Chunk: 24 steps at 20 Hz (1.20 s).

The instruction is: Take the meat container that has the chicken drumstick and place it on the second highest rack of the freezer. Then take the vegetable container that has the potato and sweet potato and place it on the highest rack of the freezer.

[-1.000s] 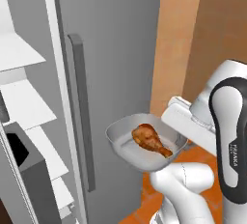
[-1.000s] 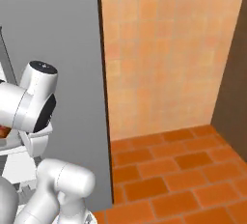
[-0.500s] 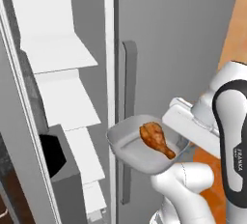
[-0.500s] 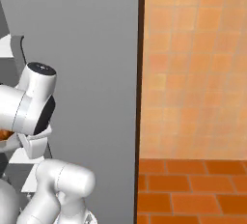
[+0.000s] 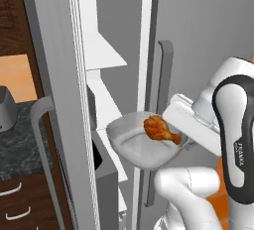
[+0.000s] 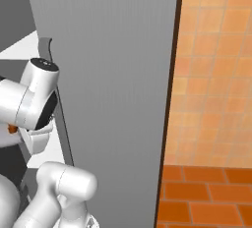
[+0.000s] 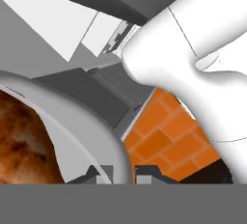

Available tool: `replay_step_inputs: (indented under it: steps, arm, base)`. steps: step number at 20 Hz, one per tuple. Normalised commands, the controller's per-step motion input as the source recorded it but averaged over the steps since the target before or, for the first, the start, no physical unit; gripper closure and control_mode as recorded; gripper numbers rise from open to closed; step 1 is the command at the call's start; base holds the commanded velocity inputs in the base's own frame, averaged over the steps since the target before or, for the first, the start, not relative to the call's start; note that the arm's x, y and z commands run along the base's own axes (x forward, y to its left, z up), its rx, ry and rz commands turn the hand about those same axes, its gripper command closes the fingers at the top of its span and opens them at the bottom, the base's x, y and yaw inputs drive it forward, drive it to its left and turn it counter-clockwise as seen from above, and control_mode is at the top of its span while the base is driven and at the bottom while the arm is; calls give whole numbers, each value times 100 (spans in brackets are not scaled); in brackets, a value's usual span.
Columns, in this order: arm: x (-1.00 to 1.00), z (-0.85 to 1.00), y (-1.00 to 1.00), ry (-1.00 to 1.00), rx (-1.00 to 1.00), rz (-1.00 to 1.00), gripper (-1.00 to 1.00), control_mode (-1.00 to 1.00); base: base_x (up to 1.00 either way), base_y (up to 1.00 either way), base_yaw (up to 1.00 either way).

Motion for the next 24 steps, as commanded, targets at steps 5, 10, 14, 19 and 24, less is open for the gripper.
replay_step_inputs:
  steps: [5, 10, 14, 19, 24]
  arm:
    - [89, 15, 20, 0, 6, -10, 100, -100]
    - [63, -4, 51, -6, 0, -19, 100, -100]
    - [63, -15, 29, -17, -2, -22, 100, -100]
    - [50, -19, 48, -12, -8, -17, 100, -100]
    - [76, -22, 29, 0, -7, -16, 100, -100]
  base:
    - [0, 0, 0]
    - [0, 0, 0]
    - [0, 0, 0]
    - [0, 0, 0]
    - [0, 0, 0]
